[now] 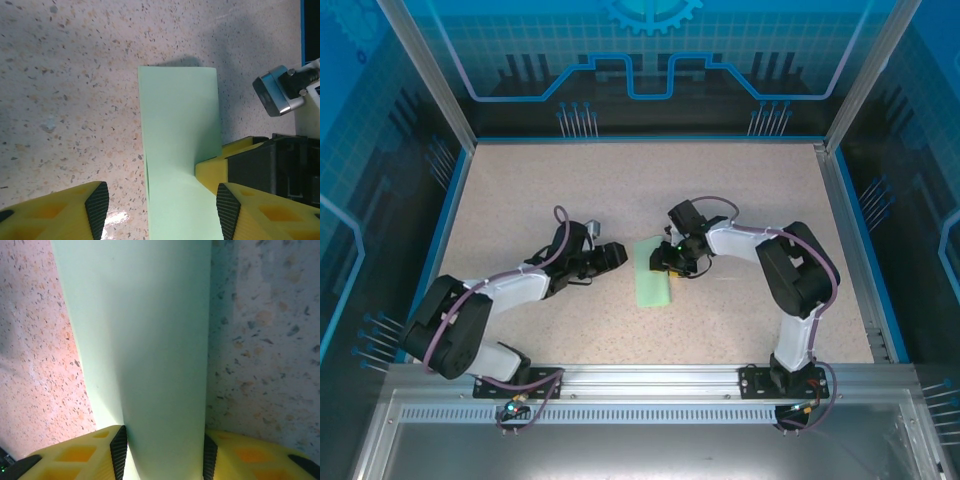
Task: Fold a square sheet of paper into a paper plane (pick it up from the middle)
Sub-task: Fold the square sheet of paper in half at the center of the table, then hold the square sheet of paper at the center of the table.
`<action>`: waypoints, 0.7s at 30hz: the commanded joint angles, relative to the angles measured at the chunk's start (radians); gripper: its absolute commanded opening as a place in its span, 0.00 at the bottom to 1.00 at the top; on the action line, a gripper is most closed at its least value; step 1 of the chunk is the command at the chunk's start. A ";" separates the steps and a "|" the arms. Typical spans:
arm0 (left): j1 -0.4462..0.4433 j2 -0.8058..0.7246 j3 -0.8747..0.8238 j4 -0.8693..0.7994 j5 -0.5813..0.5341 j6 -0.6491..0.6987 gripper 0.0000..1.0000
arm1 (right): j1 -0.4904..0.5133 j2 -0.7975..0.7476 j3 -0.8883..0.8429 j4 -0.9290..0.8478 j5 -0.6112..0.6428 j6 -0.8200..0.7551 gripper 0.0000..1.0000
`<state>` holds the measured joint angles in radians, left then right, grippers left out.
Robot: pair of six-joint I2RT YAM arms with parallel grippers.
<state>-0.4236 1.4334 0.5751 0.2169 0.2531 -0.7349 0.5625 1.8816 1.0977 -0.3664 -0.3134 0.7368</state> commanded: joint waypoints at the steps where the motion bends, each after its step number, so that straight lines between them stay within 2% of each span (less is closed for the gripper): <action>1: -0.013 0.019 0.025 0.022 0.026 -0.008 0.63 | 0.015 0.083 -0.016 -0.061 0.147 0.004 0.48; 6: -0.024 0.047 0.040 0.022 0.023 -0.007 0.63 | 0.026 0.098 -0.011 -0.075 0.176 0.000 0.50; 14: -0.032 0.077 0.061 0.022 0.019 -0.013 0.61 | 0.028 0.108 -0.009 -0.108 0.225 -0.028 0.46; 21: -0.032 0.103 0.073 0.024 0.011 -0.027 0.56 | 0.043 0.124 0.008 -0.140 0.281 -0.036 0.46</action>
<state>-0.4484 1.5223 0.6178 0.2237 0.2592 -0.7437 0.6010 1.9007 1.1473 -0.4358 -0.2153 0.7269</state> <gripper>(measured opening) 0.563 0.460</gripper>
